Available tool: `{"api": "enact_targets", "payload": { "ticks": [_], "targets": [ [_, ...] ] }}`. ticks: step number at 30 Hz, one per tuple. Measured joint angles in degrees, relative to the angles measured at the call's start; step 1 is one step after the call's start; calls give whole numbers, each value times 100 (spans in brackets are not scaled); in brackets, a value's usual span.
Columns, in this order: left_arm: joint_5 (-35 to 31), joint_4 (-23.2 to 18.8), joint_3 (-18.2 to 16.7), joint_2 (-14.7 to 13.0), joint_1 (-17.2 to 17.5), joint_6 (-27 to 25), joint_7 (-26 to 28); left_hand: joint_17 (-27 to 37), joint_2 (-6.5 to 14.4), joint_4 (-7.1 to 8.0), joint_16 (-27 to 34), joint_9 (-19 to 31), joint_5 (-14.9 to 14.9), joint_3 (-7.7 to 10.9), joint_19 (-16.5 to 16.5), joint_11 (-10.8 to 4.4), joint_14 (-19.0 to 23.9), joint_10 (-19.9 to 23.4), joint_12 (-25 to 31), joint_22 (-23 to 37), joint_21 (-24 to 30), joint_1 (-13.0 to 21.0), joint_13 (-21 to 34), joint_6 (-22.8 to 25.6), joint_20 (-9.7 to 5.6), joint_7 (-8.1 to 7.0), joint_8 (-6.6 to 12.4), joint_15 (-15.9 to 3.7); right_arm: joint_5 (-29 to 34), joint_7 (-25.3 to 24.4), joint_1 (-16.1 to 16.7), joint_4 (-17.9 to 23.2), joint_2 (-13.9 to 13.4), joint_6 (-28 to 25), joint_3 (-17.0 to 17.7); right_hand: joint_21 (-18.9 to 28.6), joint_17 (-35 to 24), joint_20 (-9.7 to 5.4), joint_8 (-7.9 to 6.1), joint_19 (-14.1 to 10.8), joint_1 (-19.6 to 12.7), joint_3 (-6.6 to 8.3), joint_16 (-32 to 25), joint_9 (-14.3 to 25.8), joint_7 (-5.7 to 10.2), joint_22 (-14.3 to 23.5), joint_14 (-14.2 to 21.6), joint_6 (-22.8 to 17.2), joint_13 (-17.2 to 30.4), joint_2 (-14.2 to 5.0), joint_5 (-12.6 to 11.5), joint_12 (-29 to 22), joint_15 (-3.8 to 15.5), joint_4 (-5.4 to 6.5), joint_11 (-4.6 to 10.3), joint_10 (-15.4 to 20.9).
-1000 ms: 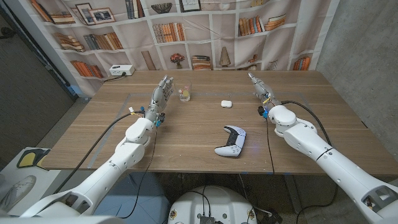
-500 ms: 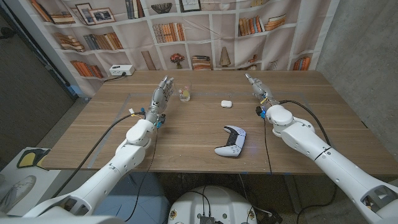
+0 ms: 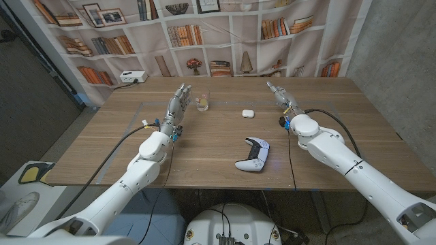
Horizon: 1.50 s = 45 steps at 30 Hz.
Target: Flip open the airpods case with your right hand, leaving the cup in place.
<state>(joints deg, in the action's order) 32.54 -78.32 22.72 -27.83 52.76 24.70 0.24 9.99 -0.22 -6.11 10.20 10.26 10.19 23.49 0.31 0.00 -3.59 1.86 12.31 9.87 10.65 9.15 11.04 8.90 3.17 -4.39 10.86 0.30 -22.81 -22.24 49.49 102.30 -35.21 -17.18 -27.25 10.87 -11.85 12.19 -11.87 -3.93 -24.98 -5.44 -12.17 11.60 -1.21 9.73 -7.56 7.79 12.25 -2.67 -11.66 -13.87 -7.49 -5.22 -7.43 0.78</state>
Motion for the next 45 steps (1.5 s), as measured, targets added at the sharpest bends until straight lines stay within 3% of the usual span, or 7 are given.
{"api": "enact_targets", "payload": {
  "ticks": [9,15,29,45],
  "targets": [
    [-11,-120,1,-38,83,-43,80,0,0,-7,0,0,0,7,0,0,0,0,0,0,0,0,0,0,0,0,0,0,71,-148,7,336,-59,-354,-58,-7,0,-2,0,62,0,0,0,0,0,0,-29,0,16,0,21,-33,-29,0,-73,134],
    [-22,-257,-24,-84,204,-43,110,0,0,-7,0,0,0,7,0,0,0,-1,0,0,0,0,0,0,0,0,0,0,200,-322,-6,530,-97,-866,-110,-7,0,-2,0,62,-22,0,0,-1,-1,0,-31,0,16,-22,21,-55,-30,0,-125,186],
    [-29,-485,-78,-182,360,-44,153,0,0,-18,0,0,0,-5,0,0,0,-1,0,0,0,0,0,0,0,0,0,0,412,-568,-97,821,-107,-1624,-237,-6,-29,-2,0,61,-22,0,0,-1,-1,0,-7,0,46,-23,43,-98,-53,1,-143,319],
    [-21,-642,-137,-245,483,-10,156,0,0,-30,0,0,0,-18,0,0,0,-1,0,1,0,0,0,0,0,0,0,0,685,-913,-241,1124,97,-2342,-462,-6,-28,-2,49,61,-22,0,0,-1,20,0,22,144,46,-23,43,-98,-82,1,-165,369]
  ]
}}
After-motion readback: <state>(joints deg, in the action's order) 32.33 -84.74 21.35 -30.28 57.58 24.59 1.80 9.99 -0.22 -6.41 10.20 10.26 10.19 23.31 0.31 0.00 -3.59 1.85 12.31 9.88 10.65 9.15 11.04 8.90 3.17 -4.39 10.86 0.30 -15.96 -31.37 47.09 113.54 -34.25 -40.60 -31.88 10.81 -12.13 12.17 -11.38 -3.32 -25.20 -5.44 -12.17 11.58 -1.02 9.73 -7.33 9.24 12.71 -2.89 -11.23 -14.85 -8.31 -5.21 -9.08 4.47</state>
